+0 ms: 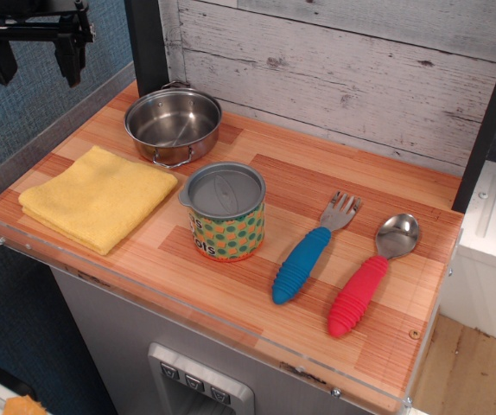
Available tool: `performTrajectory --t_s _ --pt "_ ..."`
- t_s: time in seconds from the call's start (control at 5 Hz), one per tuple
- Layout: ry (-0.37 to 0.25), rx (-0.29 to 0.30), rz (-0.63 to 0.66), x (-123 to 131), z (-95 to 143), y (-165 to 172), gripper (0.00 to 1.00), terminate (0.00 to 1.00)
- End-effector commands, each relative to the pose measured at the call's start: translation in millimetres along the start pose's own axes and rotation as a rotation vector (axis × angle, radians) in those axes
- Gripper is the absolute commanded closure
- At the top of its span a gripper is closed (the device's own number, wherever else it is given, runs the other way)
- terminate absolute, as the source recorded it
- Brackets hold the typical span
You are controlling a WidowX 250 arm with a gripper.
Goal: Move the can to the back edge of the table
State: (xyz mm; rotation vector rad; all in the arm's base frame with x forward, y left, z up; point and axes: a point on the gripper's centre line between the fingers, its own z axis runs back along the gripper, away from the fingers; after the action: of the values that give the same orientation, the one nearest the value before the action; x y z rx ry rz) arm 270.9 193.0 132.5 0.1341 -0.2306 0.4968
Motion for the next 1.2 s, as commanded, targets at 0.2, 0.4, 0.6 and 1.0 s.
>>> performTrajectory --t_s 0.2,0.4,0.6,1.0 --pt "0.011 -0.072 -0.091 -22 -2 -14 0.00 0.00" --pt "0.041 -0.094 -0.197 -41 0 -40 0.00 0.00" --pt "0.048 -0.127 -0.322 -60 -8 -76 0.00 0.00" --pt "0.140 -0.141 -0.584 -89 -23 -113 0.00 0.00"
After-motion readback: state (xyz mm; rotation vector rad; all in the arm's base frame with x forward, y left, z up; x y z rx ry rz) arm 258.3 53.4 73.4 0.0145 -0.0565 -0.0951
